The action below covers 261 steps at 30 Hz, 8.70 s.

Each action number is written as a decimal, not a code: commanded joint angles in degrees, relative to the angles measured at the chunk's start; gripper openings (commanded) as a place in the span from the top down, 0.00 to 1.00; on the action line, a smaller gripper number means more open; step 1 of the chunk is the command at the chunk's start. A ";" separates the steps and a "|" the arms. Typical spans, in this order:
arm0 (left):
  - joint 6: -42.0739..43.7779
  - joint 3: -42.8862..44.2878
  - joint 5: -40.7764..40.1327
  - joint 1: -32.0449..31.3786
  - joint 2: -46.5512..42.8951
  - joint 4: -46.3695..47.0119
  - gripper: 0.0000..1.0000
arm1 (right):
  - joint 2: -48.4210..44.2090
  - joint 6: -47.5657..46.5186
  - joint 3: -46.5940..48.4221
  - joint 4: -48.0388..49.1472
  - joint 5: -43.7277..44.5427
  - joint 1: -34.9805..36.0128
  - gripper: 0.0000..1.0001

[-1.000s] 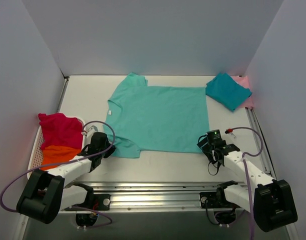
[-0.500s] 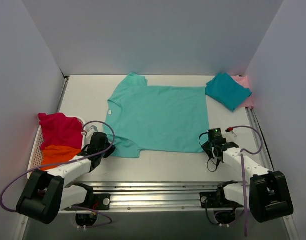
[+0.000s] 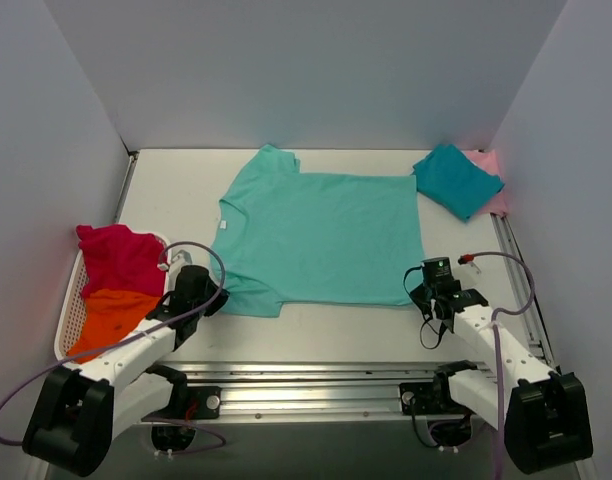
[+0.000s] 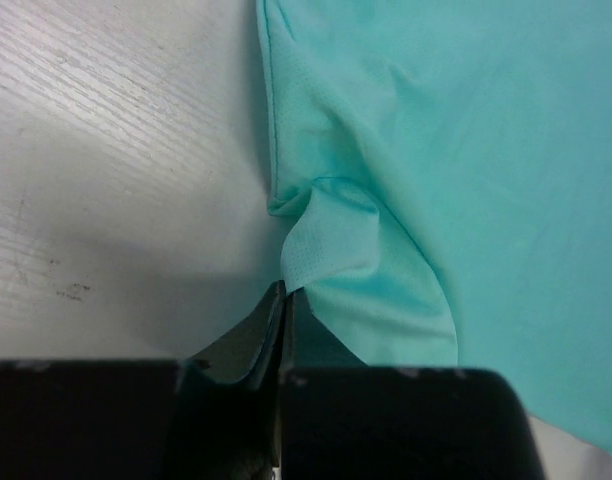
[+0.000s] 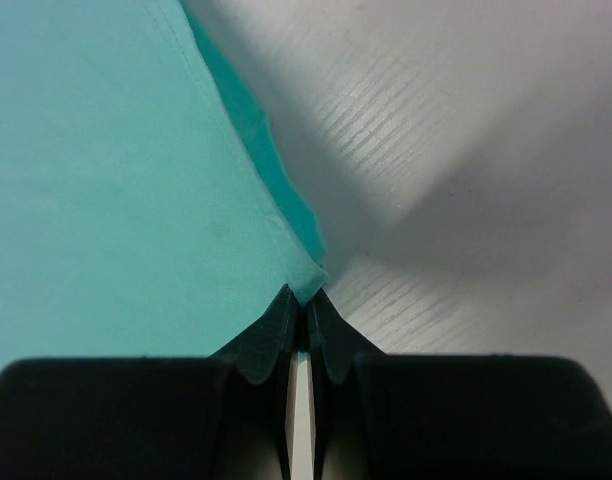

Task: Fold and stack the t-shirts
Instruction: Grap the side of the flattened tshirt closest away from the robot with both arms, then fold the flattened tshirt in 1/3 of the way, then grap the side of the flattened tshirt furthest away from the robot with both arms

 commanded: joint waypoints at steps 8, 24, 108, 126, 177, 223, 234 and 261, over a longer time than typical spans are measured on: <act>0.40 4.04 1.25 -0.80 -10.87 -11.98 0.98 | -6.06 -2.47 3.87 -8.39 4.53 -0.50 1.00; -0.57 21.70 6.25 1.39 5.63 -9.44 0.98 | 10.19 -3.87 15.02 0.22 6.90 -1.82 1.00; 10.86 32.78 5.12 2.63 42.12 16.58 0.98 | 68.92 -6.95 70.40 4.26 5.23 30.53 1.00; 11.47 32.70 4.86 2.63 43.09 16.23 0.98 | 72.52 -7.30 74.00 4.27 2.07 28.42 1.00; 16.31 33.84 1.87 2.19 38.17 7.96 0.98 | 28.52 -14.07 30.52 36.44 19.10 6.19 0.00; 4.54 15.83 -9.37 -3.68 14.92 -7.31 0.98 | 24.39 1.49 8.63 12.63 0.49 -14.83 1.00; 1.45 24.87 -22.65 -18.29 -8.22 -24.82 0.98 | -7.89 -1.49 9.49 -3.11 3.65 -14.74 0.59; 27.55 91.86 20.40 8.78 71.01 -2.03 0.15 | 37.36 -10.73 36.21 29.56 -14.28 -14.48 0.27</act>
